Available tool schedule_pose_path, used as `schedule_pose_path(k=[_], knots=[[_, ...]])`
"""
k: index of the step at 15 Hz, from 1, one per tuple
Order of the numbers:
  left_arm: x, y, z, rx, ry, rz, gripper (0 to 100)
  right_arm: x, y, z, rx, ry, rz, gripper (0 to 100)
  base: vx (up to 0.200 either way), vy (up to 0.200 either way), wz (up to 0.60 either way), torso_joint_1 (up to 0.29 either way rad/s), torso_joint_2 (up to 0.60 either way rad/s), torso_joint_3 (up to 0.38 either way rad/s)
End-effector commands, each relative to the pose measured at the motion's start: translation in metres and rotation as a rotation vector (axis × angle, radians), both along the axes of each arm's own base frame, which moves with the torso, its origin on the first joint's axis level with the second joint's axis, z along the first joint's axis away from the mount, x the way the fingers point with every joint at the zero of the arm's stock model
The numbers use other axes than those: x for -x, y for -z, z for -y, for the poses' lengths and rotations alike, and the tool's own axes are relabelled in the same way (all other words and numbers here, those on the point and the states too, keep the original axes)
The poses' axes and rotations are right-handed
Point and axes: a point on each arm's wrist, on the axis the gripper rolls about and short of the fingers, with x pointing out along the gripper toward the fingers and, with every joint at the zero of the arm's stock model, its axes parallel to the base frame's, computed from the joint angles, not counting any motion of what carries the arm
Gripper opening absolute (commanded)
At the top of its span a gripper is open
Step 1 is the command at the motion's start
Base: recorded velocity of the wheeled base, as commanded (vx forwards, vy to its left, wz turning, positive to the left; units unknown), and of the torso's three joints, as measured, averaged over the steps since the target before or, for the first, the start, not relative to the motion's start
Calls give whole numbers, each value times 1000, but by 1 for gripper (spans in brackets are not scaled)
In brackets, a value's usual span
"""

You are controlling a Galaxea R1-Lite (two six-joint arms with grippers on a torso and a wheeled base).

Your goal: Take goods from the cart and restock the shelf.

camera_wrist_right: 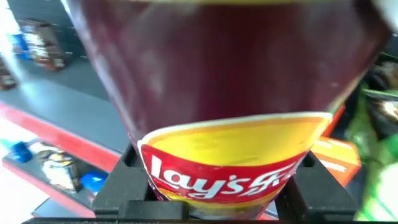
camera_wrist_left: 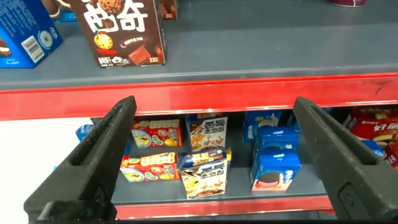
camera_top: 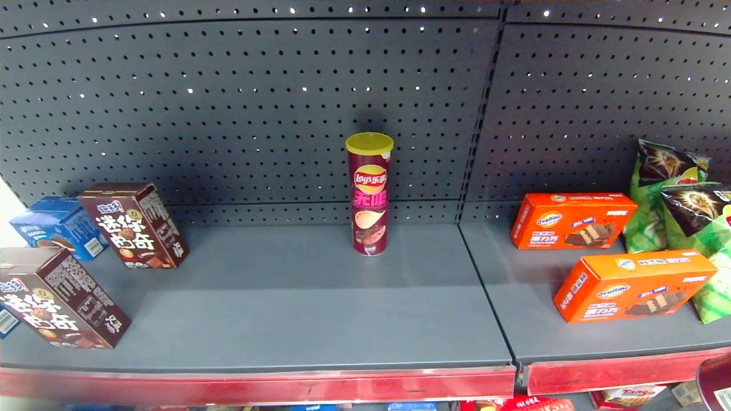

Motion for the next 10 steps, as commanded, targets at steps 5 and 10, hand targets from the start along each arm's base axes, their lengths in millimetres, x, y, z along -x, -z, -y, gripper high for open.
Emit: schedule_pose_path(k=[5,10], knots=[[0,0,0,-1,0,2,100,6,-9,-2,1,-228,34,0,0,0,0,0,0,0],[0,0,0,-13,9,2,100,2,-16,-3,12,-236,-18,0,0,0,0,0,0,0]])
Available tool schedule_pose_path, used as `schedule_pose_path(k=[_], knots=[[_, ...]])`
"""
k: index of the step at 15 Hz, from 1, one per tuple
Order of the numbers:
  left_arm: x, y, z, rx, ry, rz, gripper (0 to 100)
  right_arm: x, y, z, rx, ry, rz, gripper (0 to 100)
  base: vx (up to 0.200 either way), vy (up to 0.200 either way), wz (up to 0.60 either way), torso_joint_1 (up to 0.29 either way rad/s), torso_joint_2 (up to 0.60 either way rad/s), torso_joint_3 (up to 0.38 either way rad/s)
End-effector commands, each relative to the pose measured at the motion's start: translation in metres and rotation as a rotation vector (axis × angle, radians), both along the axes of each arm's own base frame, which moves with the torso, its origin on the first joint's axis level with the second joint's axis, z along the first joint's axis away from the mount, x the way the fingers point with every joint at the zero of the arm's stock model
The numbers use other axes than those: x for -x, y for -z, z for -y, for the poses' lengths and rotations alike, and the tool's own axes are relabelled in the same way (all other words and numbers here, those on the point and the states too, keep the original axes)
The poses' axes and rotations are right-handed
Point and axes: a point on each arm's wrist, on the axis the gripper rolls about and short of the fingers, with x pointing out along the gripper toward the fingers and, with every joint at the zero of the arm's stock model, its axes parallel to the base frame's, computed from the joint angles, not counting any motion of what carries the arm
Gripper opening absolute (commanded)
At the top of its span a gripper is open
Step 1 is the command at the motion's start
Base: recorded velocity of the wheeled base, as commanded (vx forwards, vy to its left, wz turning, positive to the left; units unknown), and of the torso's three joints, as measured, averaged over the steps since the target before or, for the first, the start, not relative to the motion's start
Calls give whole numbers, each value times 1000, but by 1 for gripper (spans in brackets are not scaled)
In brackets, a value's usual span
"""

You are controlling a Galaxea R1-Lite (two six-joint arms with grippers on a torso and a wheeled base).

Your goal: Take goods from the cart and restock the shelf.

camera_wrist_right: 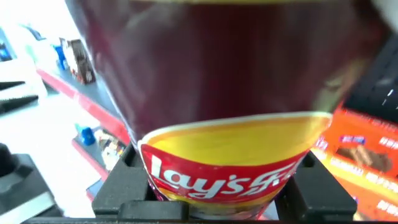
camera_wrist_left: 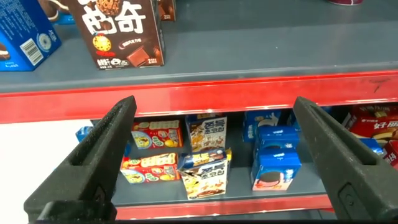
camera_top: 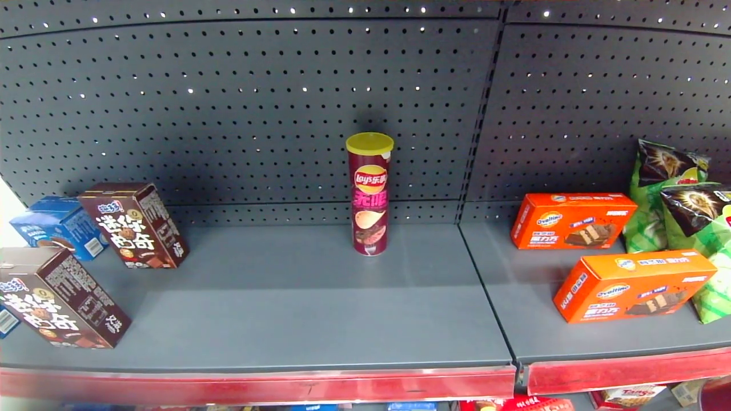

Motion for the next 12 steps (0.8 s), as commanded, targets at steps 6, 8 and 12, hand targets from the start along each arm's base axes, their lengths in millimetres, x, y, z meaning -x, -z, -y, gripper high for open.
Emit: schedule_pose_path(k=[6,8,12], knots=[[-3,-1,0,-18,41,-41,100,-8,9,-3,40,-30,-109,0,0,0,0,0,0,0],[-1,-26,2,-68,155,-1,100,-12,10,-5,48,-41,-132,0,0,0,0,0,0,0],[-31,-107,7,-70,376,-45,100,-13,12,-6,54,-67,-144,0,0,0,0,0,0,0]])
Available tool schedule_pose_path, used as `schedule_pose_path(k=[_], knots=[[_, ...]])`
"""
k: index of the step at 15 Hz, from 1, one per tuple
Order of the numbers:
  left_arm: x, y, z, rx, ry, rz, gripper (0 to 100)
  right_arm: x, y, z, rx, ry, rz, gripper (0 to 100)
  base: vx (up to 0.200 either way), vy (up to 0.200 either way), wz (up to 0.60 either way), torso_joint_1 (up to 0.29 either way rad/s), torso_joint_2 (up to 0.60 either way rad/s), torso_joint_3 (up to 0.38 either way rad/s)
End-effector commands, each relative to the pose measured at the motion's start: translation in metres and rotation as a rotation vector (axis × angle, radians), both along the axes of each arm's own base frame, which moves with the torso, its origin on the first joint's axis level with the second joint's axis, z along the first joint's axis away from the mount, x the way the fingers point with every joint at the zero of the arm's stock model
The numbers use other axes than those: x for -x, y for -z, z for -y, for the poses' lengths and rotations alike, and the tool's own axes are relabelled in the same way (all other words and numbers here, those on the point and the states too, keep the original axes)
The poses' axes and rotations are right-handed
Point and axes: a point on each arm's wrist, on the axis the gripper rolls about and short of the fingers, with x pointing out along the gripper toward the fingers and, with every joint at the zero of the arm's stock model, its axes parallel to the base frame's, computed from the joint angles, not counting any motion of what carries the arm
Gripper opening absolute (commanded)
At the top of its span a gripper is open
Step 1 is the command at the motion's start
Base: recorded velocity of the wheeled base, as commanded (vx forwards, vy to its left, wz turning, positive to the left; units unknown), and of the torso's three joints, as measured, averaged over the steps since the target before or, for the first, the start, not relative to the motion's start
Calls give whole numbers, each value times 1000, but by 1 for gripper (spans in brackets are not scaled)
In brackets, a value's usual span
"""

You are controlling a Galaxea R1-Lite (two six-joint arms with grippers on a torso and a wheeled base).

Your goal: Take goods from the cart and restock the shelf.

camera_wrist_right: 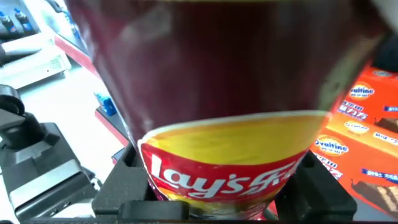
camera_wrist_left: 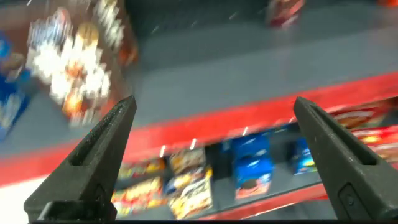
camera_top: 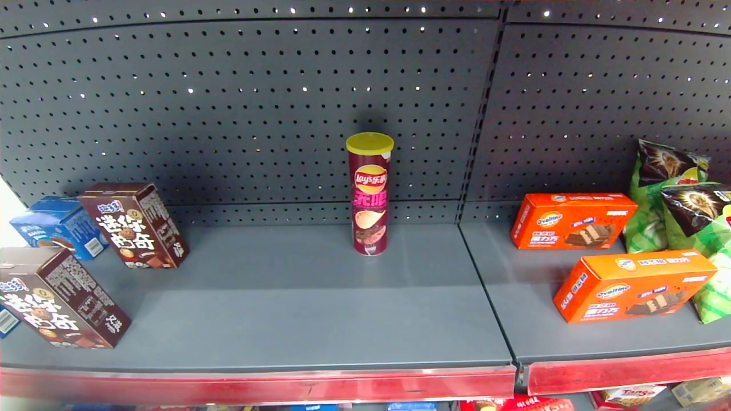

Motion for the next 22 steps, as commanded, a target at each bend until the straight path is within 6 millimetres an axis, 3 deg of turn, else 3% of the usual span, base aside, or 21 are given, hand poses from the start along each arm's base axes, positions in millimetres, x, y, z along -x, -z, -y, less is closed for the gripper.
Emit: schedule_pose_path(k=[1,8,11,15,20,22], knots=[[-28,-39,4,-70,158,-71,100,-2,-2,-1,0,0,-1,0,0,0,0,0,0,0],[-87,-67,16,-97,330,-111,100,-6,-9,-2,-1,6,2,0,0,0,0,0,0,0],[-96,-70,27,-86,447,-141,100,-7,-10,-2,1,8,-3,0,0,0,0,0,0,0],[-124,-75,36,-65,454,-122,100,-7,-11,-2,1,8,-3,0,0,0,0,0,0,0],[-150,-78,53,121,523,-154,100,-7,-12,-1,-2,28,5,0,0,0,0,0,0,0],[-161,-79,59,121,528,-164,100,-7,-12,-1,-2,29,6,0,0,0,0,0,0,0]])
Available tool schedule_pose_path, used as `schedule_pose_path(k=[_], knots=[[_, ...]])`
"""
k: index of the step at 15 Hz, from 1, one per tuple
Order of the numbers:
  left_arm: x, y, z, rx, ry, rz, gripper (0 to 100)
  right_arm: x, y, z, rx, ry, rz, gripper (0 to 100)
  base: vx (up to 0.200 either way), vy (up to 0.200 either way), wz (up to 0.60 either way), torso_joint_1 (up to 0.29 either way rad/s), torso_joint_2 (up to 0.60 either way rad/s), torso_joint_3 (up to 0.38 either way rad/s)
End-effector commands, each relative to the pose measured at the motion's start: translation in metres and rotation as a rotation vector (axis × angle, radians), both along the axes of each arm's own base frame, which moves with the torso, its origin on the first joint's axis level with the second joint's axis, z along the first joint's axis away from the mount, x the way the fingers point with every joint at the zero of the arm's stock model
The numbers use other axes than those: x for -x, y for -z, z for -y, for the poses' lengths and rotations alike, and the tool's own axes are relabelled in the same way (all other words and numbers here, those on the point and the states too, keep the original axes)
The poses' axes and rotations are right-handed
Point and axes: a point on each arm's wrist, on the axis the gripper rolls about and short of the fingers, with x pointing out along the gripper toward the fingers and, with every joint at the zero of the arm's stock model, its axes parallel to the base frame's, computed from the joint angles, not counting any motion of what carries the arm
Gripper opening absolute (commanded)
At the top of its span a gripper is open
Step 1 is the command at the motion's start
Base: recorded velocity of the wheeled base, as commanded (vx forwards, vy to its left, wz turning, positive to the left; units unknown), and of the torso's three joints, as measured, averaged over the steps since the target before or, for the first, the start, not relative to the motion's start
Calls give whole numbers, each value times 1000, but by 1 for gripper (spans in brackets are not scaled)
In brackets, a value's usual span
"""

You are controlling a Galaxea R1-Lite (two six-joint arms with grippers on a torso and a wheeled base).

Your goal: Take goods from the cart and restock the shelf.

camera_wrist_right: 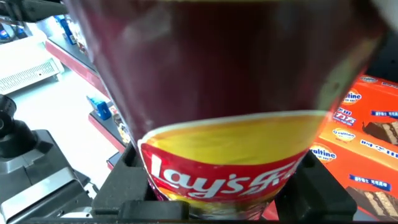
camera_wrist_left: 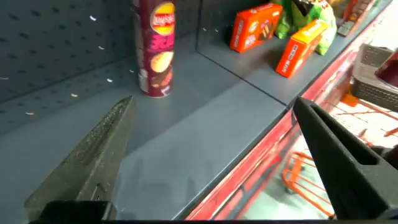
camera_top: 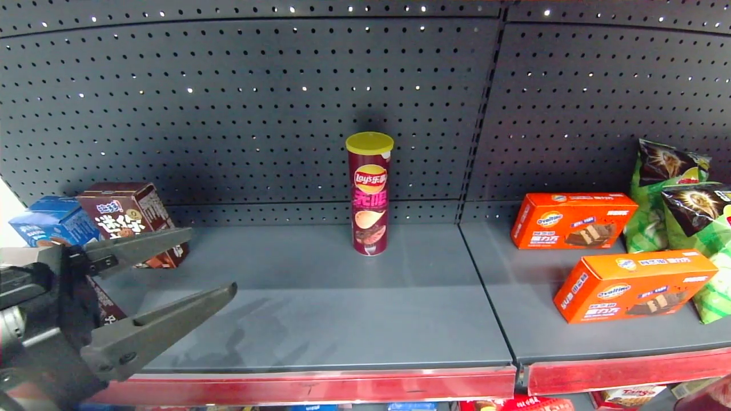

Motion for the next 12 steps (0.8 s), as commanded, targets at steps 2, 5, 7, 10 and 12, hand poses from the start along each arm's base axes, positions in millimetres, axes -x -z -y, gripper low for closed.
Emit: schedule_pose_path(k=[2,5,7,10,12], knots=[[-30,11,12,-34,8,-66,100,0,0,0,0,-1,1,0,0,0,0,0,0,0],[-66,17,22,-2,84,-5,100,0,0,0,0,1,1,0,0,0,0,0,0,0],[-77,18,23,-2,120,-16,100,0,0,0,0,1,3,0,0,0,0,0,0,0],[-92,23,25,-12,109,-42,100,1,0,0,0,1,3,0,0,0,0,0,0,0],[-105,34,15,-31,52,-94,100,1,1,0,0,1,3,0,0,0,0,0,0,0]])
